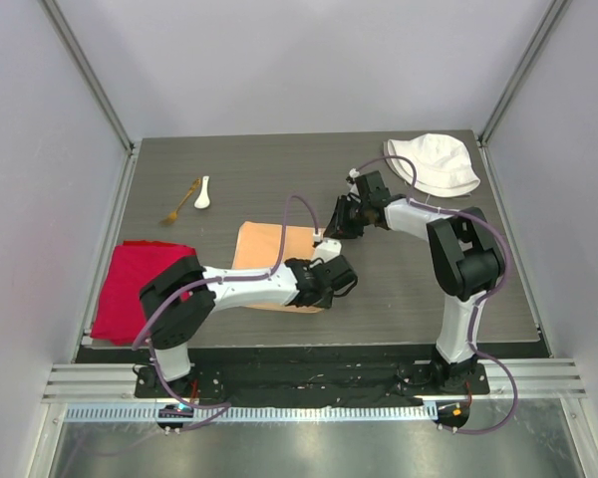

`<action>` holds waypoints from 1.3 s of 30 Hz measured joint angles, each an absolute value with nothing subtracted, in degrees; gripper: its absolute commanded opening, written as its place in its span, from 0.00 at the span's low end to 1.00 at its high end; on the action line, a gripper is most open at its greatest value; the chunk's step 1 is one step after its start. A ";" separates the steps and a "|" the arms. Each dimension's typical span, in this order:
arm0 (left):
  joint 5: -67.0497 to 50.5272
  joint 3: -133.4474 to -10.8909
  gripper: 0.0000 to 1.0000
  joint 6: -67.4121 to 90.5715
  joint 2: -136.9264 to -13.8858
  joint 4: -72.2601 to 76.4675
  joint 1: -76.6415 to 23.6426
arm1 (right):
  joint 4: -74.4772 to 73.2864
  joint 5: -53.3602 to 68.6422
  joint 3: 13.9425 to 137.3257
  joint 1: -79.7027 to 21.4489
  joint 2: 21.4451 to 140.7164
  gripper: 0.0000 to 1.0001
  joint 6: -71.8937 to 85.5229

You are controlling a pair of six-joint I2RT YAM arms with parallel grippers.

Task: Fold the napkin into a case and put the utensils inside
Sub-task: Turn over the upper triangle folded napkin at the center of the board.

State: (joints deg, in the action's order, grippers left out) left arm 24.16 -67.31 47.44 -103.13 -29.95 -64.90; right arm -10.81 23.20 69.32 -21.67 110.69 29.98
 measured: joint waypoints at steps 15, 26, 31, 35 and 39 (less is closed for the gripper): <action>24.58 -67.90 0.36 48.10 -106.15 -32.40 -66.74 | -9.91 25.19 69.97 -21.76 113.91 0.32 30.39; 28.56 -76.25 0.00 47.57 -112.14 -38.63 -68.69 | -8.12 28.23 74.61 -22.72 118.96 0.07 31.79; 30.00 -80.14 0.00 47.55 -114.85 -41.67 -68.88 | -7.81 28.45 75.46 -22.76 119.74 0.01 31.79; 29.76 -82.46 0.40 46.59 -116.29 -43.24 -68.93 | -8.32 28.67 75.96 -22.76 119.98 0.02 31.05; 28.62 -83.07 0.56 44.58 -116.09 -42.41 -68.90 | -11.14 29.39 79.88 -22.72 122.06 0.25 28.71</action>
